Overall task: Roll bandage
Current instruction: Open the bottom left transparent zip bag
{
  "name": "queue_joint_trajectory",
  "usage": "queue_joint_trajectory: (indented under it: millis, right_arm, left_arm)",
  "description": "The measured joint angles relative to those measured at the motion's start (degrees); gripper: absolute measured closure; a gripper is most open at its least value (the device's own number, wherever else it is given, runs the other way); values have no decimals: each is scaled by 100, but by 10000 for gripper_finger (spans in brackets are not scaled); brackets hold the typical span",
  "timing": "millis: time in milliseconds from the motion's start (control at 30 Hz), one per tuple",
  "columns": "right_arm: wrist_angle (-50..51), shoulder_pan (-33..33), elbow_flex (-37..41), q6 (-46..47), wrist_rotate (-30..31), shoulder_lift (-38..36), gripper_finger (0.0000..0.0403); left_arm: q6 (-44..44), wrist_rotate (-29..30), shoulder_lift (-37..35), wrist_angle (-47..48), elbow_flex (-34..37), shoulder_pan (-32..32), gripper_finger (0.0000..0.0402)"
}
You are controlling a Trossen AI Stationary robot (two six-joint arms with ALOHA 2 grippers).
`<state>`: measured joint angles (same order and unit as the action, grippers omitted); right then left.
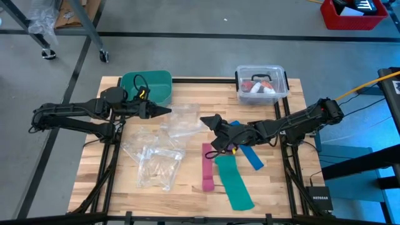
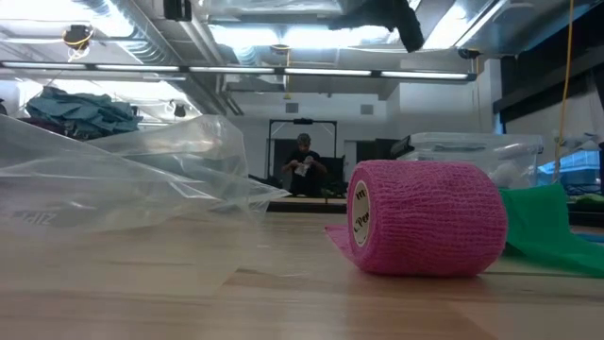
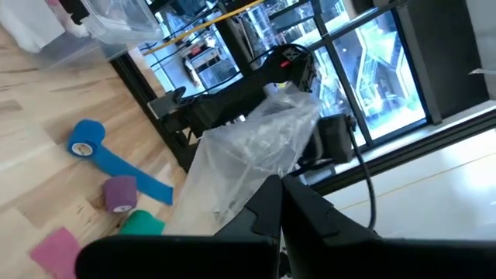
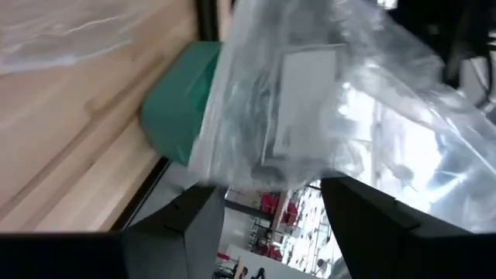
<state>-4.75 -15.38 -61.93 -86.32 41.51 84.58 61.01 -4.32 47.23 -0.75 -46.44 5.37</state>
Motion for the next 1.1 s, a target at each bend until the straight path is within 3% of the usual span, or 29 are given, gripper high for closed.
queue_joint_trajectory:
  millis: [300, 633, 1100]
  right_arm:
    - [-687, 0, -1, 27, -4, 0, 185]
    - [-717, -198, 0, 638, 3, 0, 185]
    - [-723, -645, 0, 742, -3, 0, 185]
  left_arm:
    - [-34, 2, 1, 6, 0, 0, 401]
    - [-100, 2, 1, 5, 0, 0, 401]
    - [-98, 4, 0, 3, 0, 4, 401]
